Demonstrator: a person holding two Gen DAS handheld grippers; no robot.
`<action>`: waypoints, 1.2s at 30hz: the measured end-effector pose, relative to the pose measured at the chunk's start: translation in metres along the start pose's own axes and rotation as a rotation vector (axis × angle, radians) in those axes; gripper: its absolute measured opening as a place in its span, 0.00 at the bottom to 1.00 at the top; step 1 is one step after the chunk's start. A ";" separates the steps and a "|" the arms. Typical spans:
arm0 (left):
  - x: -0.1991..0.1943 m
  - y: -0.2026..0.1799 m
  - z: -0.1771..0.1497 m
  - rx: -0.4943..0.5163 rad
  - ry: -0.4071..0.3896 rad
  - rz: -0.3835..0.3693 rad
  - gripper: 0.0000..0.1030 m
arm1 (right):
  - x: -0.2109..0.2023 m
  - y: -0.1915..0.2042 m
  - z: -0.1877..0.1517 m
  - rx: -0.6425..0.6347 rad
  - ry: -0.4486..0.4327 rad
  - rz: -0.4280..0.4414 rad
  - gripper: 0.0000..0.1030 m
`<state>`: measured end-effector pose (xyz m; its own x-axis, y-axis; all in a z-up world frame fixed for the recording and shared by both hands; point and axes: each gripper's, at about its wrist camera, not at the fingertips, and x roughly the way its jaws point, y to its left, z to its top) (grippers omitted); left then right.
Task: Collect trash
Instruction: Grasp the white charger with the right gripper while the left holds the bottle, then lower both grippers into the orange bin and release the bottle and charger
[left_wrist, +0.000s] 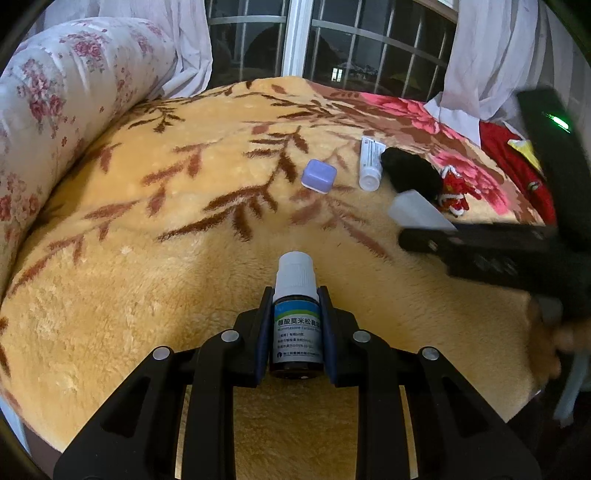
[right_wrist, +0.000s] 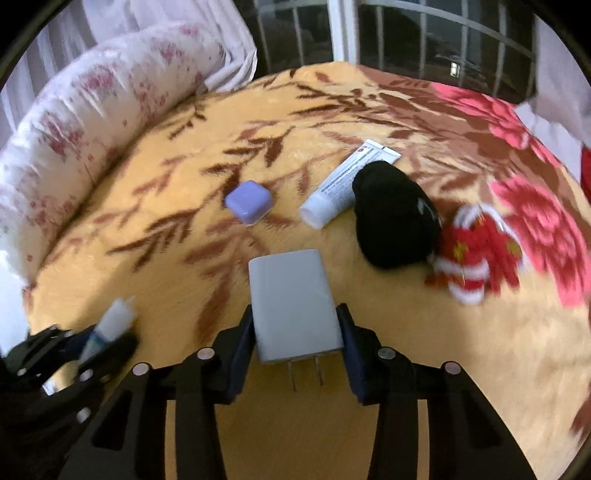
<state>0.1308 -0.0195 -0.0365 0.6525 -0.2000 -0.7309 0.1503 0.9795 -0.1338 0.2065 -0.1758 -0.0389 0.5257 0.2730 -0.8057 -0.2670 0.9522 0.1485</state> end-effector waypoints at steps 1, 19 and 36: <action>-0.003 0.001 -0.001 -0.005 0.000 -0.002 0.22 | -0.007 0.001 -0.007 0.014 -0.013 0.002 0.42; -0.093 -0.024 -0.098 0.103 0.012 -0.046 0.22 | -0.119 0.038 -0.180 0.096 -0.080 0.053 0.42; -0.060 -0.017 -0.187 0.106 0.242 -0.035 0.22 | -0.088 0.066 -0.272 0.086 0.108 0.051 0.40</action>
<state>-0.0498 -0.0205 -0.1159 0.4505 -0.2104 -0.8676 0.2551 0.9617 -0.1007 -0.0773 -0.1741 -0.1141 0.4222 0.3090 -0.8522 -0.2180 0.9471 0.2354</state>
